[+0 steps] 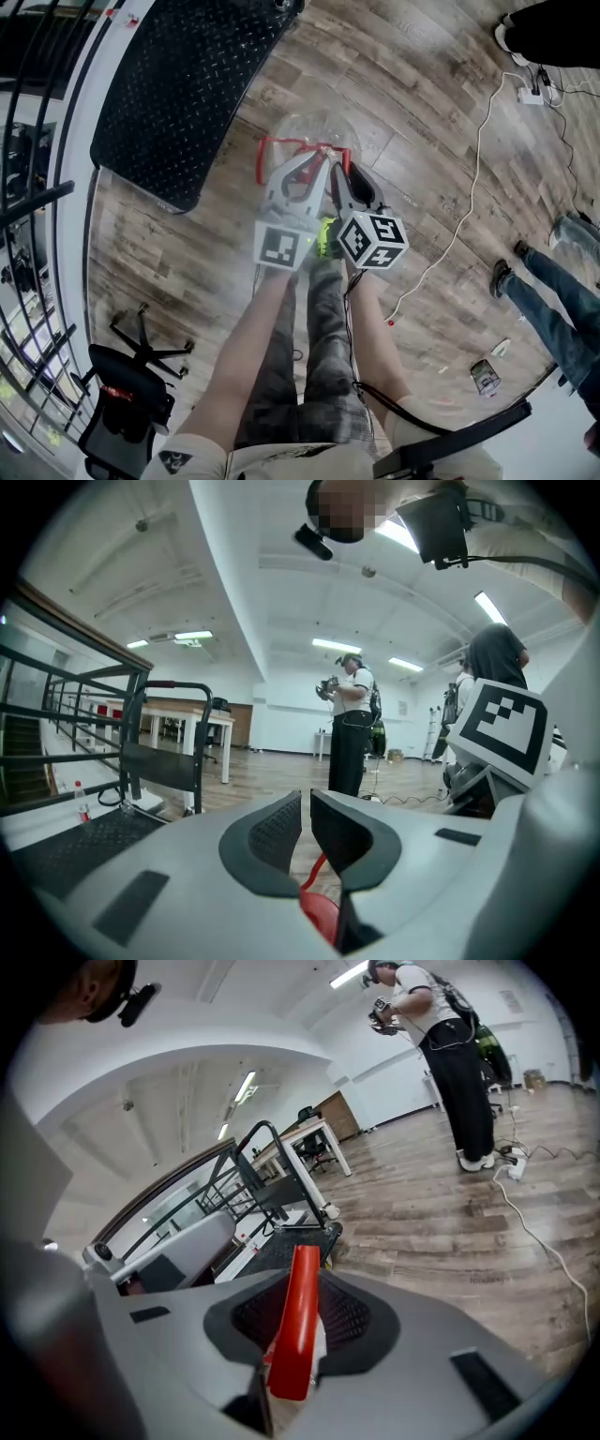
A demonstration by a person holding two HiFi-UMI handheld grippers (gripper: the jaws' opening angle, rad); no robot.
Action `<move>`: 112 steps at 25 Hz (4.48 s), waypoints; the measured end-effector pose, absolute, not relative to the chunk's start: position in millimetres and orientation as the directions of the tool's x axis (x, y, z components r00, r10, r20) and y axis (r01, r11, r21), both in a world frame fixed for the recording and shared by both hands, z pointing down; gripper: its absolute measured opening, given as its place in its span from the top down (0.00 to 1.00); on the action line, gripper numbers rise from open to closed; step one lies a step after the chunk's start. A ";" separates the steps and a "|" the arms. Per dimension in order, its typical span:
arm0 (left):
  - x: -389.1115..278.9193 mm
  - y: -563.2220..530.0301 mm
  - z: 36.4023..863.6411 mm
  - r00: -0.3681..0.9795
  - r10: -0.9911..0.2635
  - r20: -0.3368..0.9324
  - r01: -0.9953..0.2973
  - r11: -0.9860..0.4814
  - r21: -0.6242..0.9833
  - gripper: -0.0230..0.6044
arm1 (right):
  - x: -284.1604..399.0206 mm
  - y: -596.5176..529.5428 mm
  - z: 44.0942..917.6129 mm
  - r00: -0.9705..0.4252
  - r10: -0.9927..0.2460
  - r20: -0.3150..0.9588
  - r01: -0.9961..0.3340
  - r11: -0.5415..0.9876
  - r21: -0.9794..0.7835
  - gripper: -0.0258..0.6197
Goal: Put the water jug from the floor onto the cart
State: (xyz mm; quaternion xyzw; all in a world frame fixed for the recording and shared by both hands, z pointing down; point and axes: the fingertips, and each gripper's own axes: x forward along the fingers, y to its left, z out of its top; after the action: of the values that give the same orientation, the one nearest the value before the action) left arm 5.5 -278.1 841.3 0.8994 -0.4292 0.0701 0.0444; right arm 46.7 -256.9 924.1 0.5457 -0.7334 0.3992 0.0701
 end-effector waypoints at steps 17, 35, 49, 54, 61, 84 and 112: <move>-42.9 -304.7 619.7 0.541 -0.840 0.037 -0.836 -0.542 -0.088 0.94 | 22.9 -285.1 701.8 -0.437 -0.747 0.500 -0.894 0.300 -0.333 0.82; -77.8 -281.6 394.9 0.391 -0.920 0.006 -0.917 -0.390 -0.085 0.94 | -29.6 -283.7 443.8 -0.613 -0.717 0.333 -0.790 0.545 -0.280 0.82; -75.2 -256.9 291.5 0.300 -0.948 -0.105 -0.947 -0.283 -0.155 0.94 | -19.0 -264.3 359.7 -0.682 -0.688 0.246 -0.730 0.630 -0.263 0.82; -73.3 -249.8 278.5 0.261 -0.961 -0.093 -0.955 -0.242 -0.172 0.94 | -16.1 -262.0 341.6 -0.708 -0.673 0.214 -0.705 0.653 -0.276 0.82; -83.8 -234.0 267.5 0.195 -0.976 -0.100 -0.970 -0.177 -0.164 0.94 | -32.0 -252.3 319.3 -0.767 -0.617 0.176 -0.640 0.715 -0.282 0.82; -249.9 -292.6 282.6 0.090 -0.993 -0.072 -0.990 -0.081 -0.119 0.94 | -199.4 -313.3 331.3 -0.837 -0.505 0.212 -0.548 0.772 -0.322 0.82; -443.7 -338.1 305.3 -0.055 -0.998 -0.027 -0.994 0.057 -0.096 0.94 | -399.2 -372.2 336.2 -0.903 -0.372 0.216 -0.427 0.835 -0.347 0.82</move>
State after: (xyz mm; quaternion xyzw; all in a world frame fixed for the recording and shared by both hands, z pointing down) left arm -443.7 -338.1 305.3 0.6861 -0.7258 0.0256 -0.0425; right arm -399.2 -372.2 336.2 0.2089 -0.9553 0.1970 0.0698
